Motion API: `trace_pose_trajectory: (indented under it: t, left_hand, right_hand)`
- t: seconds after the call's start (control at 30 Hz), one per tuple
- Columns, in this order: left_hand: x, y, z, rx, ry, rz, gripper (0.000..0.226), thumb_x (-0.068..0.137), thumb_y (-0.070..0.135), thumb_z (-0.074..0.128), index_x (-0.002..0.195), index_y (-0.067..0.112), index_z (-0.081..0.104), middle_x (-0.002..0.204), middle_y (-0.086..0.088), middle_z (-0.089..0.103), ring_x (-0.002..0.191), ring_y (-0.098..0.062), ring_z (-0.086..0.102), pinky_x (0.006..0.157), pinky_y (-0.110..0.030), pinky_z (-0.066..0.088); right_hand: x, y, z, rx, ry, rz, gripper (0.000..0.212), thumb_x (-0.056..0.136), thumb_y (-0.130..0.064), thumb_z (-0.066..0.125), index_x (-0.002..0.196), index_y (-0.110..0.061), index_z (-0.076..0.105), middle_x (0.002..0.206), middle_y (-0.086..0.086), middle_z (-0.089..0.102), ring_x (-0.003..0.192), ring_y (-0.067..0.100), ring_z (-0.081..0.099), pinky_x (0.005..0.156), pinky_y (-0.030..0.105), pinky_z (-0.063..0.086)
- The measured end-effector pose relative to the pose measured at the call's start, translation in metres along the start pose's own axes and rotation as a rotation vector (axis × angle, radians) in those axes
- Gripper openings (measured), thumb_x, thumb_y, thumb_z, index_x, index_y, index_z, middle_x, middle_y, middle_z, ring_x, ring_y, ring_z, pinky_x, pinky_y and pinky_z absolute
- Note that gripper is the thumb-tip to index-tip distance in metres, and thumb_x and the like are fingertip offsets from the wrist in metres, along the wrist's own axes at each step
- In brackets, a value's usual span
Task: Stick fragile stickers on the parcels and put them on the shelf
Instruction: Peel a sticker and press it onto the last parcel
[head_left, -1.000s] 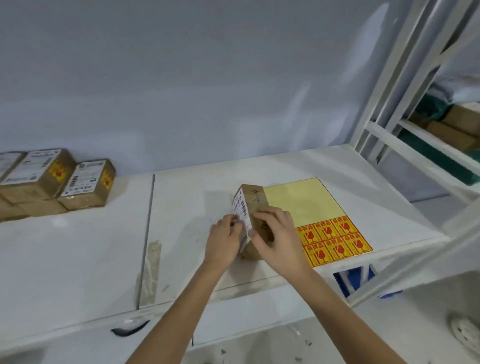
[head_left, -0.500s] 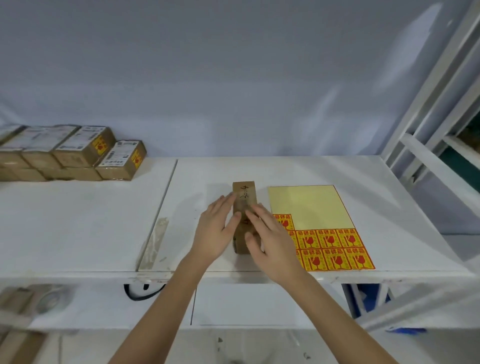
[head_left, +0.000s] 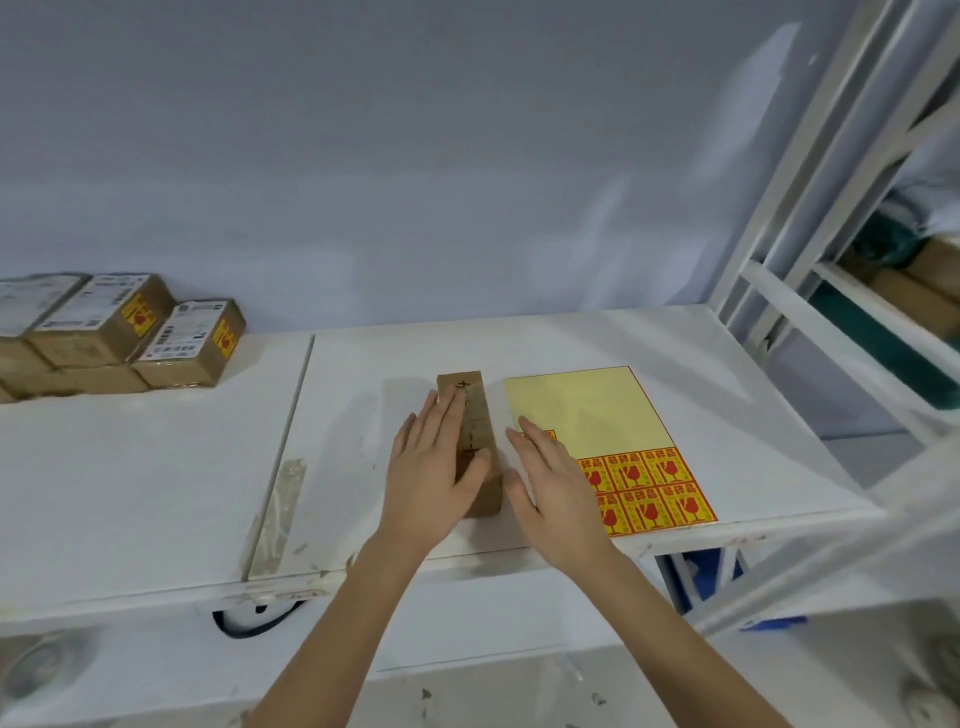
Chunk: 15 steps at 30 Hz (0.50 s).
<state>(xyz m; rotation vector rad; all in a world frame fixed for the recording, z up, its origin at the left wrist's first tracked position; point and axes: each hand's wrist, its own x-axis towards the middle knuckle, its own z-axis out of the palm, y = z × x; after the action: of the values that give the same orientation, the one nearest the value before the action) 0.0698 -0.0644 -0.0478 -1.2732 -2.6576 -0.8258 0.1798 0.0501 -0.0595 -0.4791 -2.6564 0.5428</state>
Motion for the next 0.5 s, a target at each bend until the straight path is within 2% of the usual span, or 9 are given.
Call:
trace_pose_trajectory:
  t: [0.1,0.2,0.27,0.33,0.4,0.43,0.5]
  left_hand:
    - [0.004,0.019,-0.003,0.061,0.145,0.127,0.069,0.085,0.041,0.035,0.144,0.007,0.034,0.153,-0.009,0.027,0.144,-0.020,0.017,0.117,-0.036,0.017]
    - [0.003,0.050,0.006,0.136,0.178,0.262,0.061,0.084,0.031,0.037,0.137,0.003,0.044,0.150,-0.019,0.030,0.142,-0.032,0.023,0.112,-0.041,0.028]
    - [0.000,0.066,0.020,0.156,0.157,0.333,0.056,0.084,0.026,0.034,0.133,0.003,0.049,0.148,-0.019,0.034,0.140,-0.032,0.028,0.110,-0.042,0.032]
    - [-0.001,0.076,0.040,0.191,0.131,0.361,0.050,0.084,0.022,0.039,0.128,0.004,0.055,0.145,-0.019,0.040,0.136,-0.031,0.036,0.107,-0.040,0.039]
    - [-0.002,0.081,0.059,0.220,0.065,0.324,0.048,0.079,0.022,0.061,0.123,0.004,0.060,0.141,-0.018,0.046,0.133,-0.030,0.042,0.102,-0.037,0.044]
    - [-0.002,0.083,0.068,0.233,0.005,0.296,0.052,0.072,0.024,0.071,0.120,0.005,0.063,0.138,-0.018,0.049,0.130,-0.031,0.045,0.100,-0.037,0.047]
    - [-0.003,0.083,0.082,0.285,-0.110,0.267,0.058,0.064,0.031,0.079,0.114,0.004,0.066,0.131,-0.018,0.056,0.125,-0.031,0.050,0.096,-0.037,0.049]
  right_hand:
    - [-0.003,0.019,0.003,-0.106,-0.005,0.128,0.052,0.089,-0.031,0.030,0.128,-0.007,0.054,0.140,0.013,0.048,0.128,0.029,0.047,0.096,0.045,0.047]
    - [-0.011,0.040,0.005,-0.194,-0.048,0.218,0.056,0.087,-0.034,0.030,0.128,-0.005,0.056,0.137,0.014,0.051,0.128,0.032,0.047,0.095,0.048,0.045]
    - [-0.016,0.050,0.006,-0.252,-0.063,0.260,0.050,0.086,-0.031,0.038,0.122,-0.003,0.060,0.130,0.017,0.057,0.122,0.035,0.052,0.092,0.049,0.047]
    - [-0.021,0.060,0.008,-0.281,-0.067,0.288,0.044,0.088,-0.025,0.050,0.125,-0.004,0.058,0.135,0.017,0.053,0.128,0.035,0.047,0.098,0.048,0.042]
    - [-0.025,0.065,0.006,-0.281,-0.113,0.340,0.046,0.093,-0.024,0.052,0.136,-0.008,0.048,0.146,0.011,0.041,0.139,0.030,0.032,0.109,0.044,0.031]
    - [-0.027,0.068,0.006,-0.287,-0.114,0.355,0.046,0.094,-0.025,0.049,0.137,-0.010,0.047,0.147,0.009,0.039,0.140,0.028,0.031,0.110,0.042,0.029]
    - [-0.032,0.072,0.003,-0.303,-0.129,0.367,0.045,0.092,-0.030,0.042,0.128,-0.008,0.057,0.138,0.011,0.051,0.129,0.030,0.047,0.101,0.044,0.041]
